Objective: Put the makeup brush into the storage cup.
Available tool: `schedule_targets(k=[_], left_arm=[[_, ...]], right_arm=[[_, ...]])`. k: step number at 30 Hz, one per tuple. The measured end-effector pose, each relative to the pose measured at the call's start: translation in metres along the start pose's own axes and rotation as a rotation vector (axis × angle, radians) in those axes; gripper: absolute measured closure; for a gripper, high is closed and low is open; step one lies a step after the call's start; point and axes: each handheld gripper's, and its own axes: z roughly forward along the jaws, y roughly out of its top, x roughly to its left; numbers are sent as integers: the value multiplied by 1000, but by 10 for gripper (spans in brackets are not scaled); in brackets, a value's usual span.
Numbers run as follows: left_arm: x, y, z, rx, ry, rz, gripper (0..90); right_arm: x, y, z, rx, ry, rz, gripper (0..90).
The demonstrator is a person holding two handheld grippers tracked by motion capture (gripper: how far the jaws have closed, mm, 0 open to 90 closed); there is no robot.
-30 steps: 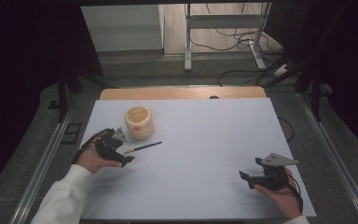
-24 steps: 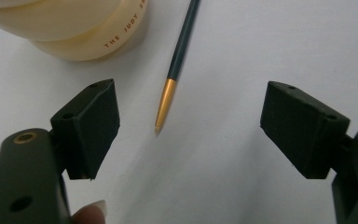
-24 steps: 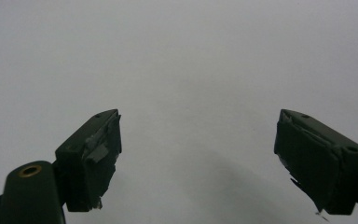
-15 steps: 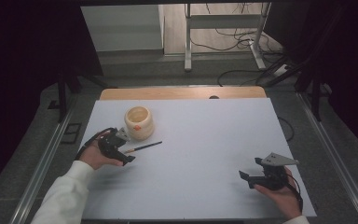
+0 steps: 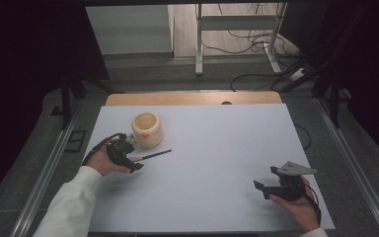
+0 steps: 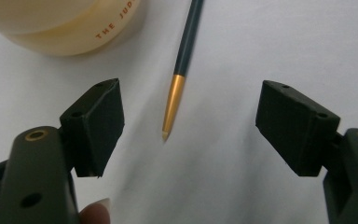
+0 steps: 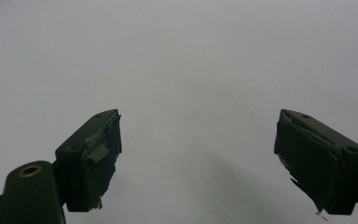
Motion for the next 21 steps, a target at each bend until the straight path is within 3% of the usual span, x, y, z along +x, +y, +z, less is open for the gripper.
schedule_targets(k=[8, 14, 21], left_arm=[[3, 3, 5, 15, -6, 7, 241], [6, 2, 7, 25, -3, -10, 239], [9, 1, 11, 30, -10, -7, 323]], right_arm=[[0, -1, 0, 2, -1, -1, 154], [-1, 0, 0, 3, -3, -1, 154], [-1, -1, 0, 2, -2, -1, 154]])
